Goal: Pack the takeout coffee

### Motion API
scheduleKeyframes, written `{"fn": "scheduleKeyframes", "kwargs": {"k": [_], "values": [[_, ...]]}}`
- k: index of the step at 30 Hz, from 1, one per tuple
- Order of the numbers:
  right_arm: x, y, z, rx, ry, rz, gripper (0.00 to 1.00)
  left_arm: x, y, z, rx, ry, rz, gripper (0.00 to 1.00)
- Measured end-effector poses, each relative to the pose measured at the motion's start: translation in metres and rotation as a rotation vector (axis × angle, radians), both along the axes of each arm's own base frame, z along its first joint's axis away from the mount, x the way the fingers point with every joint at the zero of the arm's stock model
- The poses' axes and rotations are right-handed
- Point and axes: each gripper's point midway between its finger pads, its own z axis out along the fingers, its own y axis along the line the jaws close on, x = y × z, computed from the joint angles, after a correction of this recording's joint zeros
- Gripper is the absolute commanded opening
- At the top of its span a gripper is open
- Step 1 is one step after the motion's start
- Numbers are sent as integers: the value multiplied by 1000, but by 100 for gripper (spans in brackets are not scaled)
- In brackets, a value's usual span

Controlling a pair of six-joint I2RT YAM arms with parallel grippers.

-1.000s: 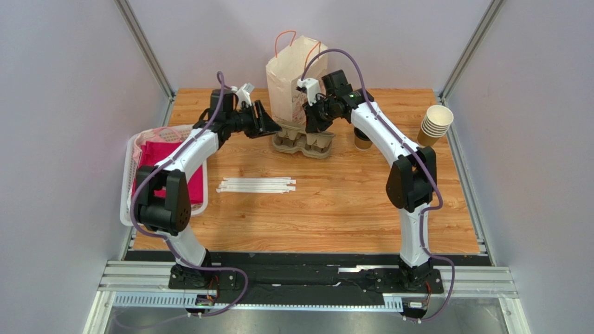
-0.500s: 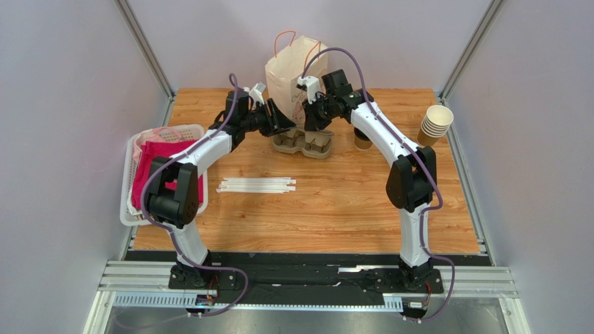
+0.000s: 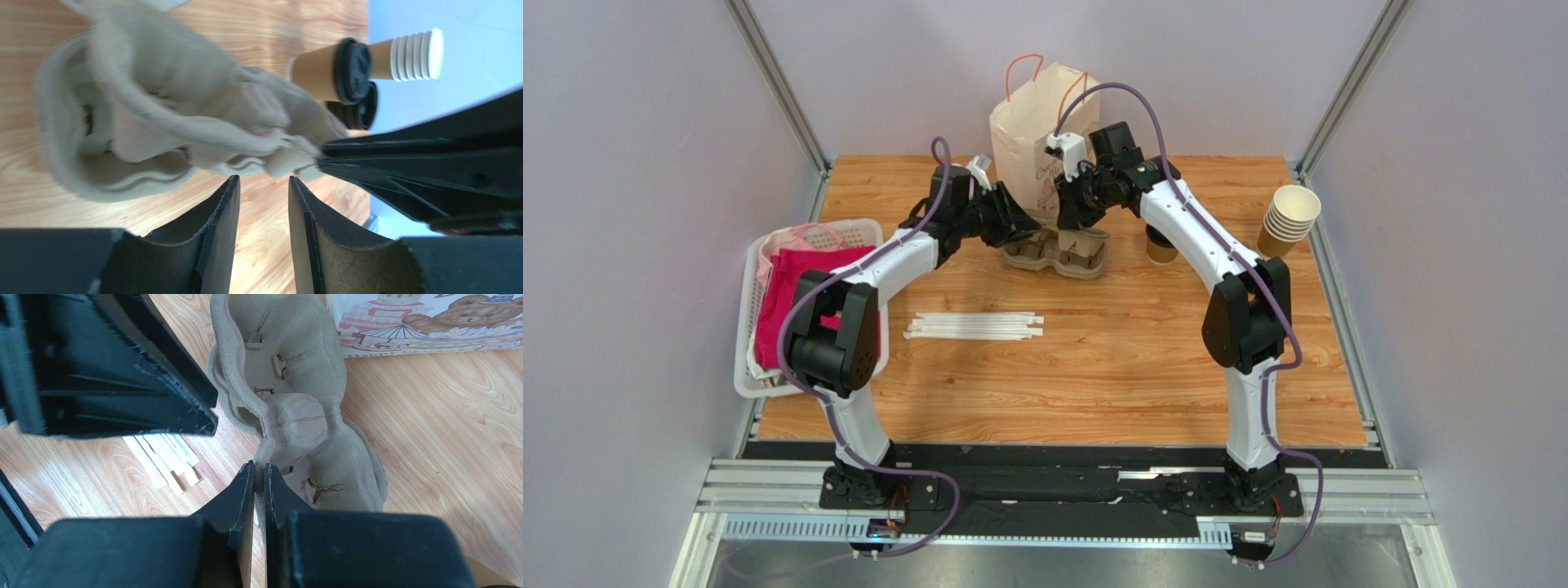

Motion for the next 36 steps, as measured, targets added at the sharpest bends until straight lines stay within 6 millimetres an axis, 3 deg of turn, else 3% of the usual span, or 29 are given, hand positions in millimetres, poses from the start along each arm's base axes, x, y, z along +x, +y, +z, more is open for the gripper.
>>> {"fn": "scheduleKeyframes", "kwargs": {"k": [6, 13, 24, 36], "values": [[-1, 2, 1, 10, 3, 4, 0, -1, 11, -19, 63, 66, 58, 43], [-1, 2, 1, 13, 6, 5, 0, -3, 5, -15, 18, 49, 34, 50], [-5, 0, -9, 2, 28, 5, 0, -3, 1, -12, -26, 48, 35, 53], [-6, 1, -9, 4, 31, 9, 0, 1, 11, -21, 8, 72, 83, 54]]}}
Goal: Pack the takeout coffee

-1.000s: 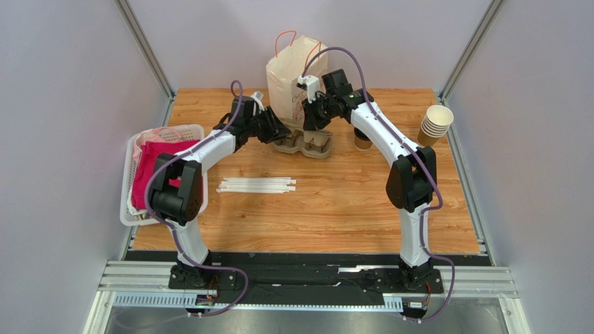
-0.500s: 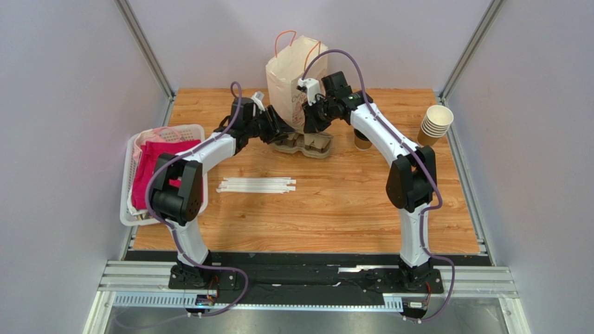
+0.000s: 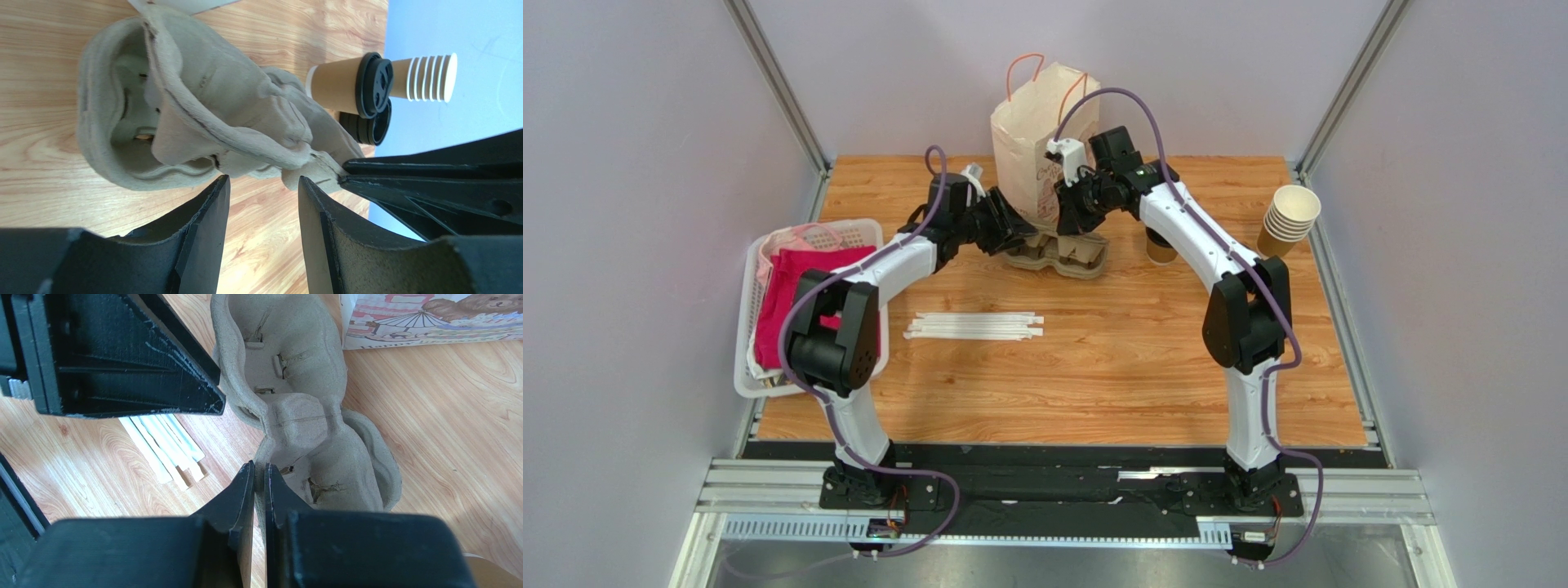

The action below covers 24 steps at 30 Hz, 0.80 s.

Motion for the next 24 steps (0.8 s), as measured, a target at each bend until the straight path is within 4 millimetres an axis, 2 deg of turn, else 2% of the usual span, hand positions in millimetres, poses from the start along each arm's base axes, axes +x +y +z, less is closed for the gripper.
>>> {"fn": "scheduleKeyframes", "kwargs": {"k": [8, 19, 24], "values": [[-1, 1, 0, 4, 2, 5, 0, -1, 7, -8, 18, 28, 20, 54], [-1, 1, 0, 4, 2, 5, 0, 0, -4, 8, -46, -36, -34, 54], [-1, 1, 0, 5, 3, 5, 0, 3, -2, 8, -41, -41, -23, 54]]}}
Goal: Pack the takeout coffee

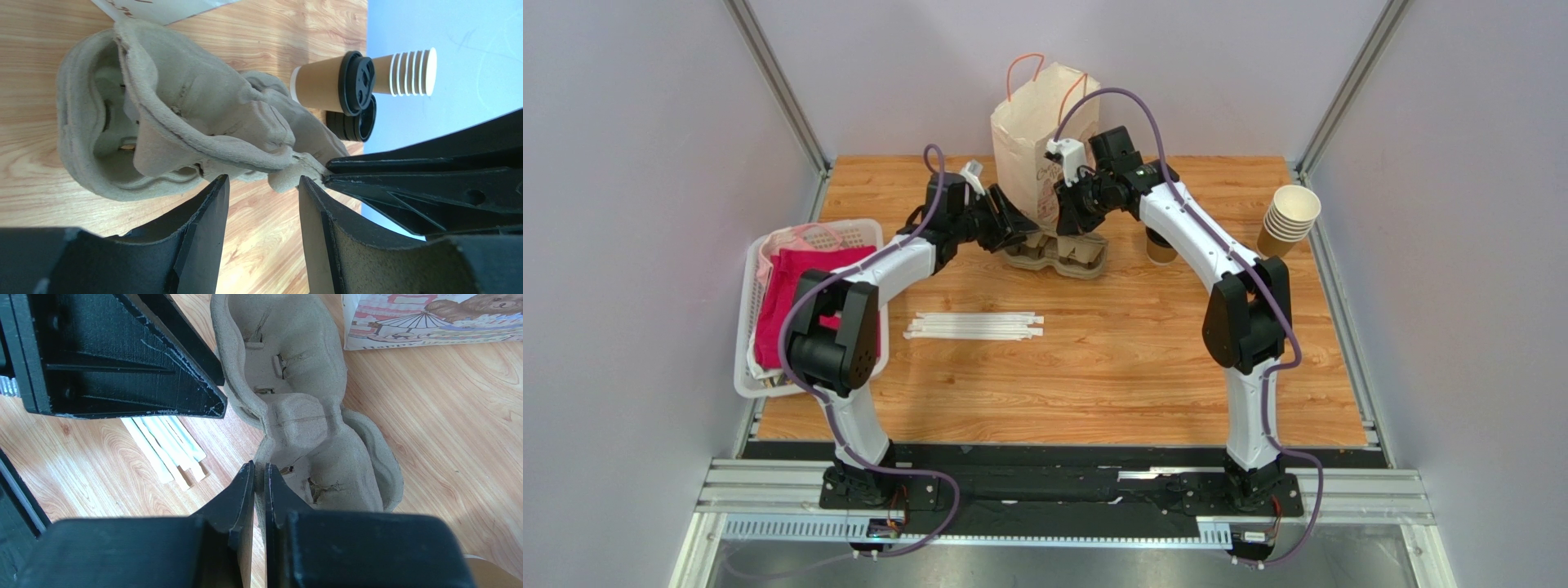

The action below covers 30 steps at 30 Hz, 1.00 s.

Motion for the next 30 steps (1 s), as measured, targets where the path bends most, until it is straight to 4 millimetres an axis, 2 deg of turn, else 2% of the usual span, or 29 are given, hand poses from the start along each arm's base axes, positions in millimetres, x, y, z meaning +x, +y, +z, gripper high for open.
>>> {"fn": "scheduleKeyframes", "kwargs": {"k": [12, 22, 30], "values": [[-1, 1, 0, 4, 2, 6, 0, -5, 17, -28, 98, 96, 70, 54], [-1, 1, 0, 5, 2, 5, 0, -6, 0, -7, 22, 26, -11, 54], [-1, 1, 0, 4, 1, 6, 0, -4, -1, -5, 17, 32, 2, 54]]}}
